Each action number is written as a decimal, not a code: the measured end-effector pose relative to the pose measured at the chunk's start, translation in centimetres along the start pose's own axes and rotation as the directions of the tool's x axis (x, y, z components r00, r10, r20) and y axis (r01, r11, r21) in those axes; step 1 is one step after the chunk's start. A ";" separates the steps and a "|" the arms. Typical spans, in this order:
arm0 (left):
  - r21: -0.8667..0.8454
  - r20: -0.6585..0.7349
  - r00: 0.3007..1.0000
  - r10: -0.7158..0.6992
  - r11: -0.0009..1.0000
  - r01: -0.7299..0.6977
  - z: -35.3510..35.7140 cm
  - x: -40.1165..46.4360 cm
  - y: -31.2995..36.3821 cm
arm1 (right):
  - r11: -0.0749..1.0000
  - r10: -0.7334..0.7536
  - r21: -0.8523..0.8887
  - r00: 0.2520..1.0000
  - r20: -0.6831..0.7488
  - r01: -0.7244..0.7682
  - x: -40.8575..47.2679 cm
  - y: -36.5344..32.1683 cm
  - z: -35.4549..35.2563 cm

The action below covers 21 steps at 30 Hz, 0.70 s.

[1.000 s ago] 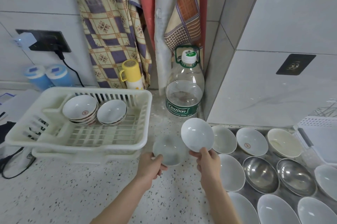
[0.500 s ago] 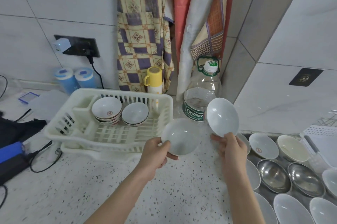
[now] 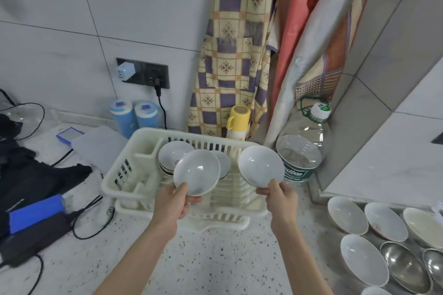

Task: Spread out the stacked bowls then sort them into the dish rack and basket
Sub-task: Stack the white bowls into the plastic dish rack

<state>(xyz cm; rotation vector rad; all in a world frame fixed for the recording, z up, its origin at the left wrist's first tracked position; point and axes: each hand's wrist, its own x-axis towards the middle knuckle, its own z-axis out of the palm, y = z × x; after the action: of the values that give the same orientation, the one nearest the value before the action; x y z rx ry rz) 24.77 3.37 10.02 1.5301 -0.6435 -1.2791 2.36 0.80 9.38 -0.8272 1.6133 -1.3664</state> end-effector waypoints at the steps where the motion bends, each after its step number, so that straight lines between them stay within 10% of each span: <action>1: -0.004 -0.010 1.000 0.005 1.000 -0.005 -0.6 0.6 0.3 | 1.000 -0.022 -0.018 1.000 0.000 0.022 0.0 0.2 0.8; 21: -0.053 0.093 0.996 0.003 0.999 0.002 -4.9 10.8 2.3 | 0.932 -0.027 -0.363 1.000 -0.014 0.020 3.7 3.3 11.5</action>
<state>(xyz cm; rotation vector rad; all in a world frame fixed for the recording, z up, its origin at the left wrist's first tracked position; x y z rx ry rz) 33.04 -5.04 7.46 1.4339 -0.6639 -1.3632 11.31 -6.79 4.91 -1.0531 1.9091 -1.1070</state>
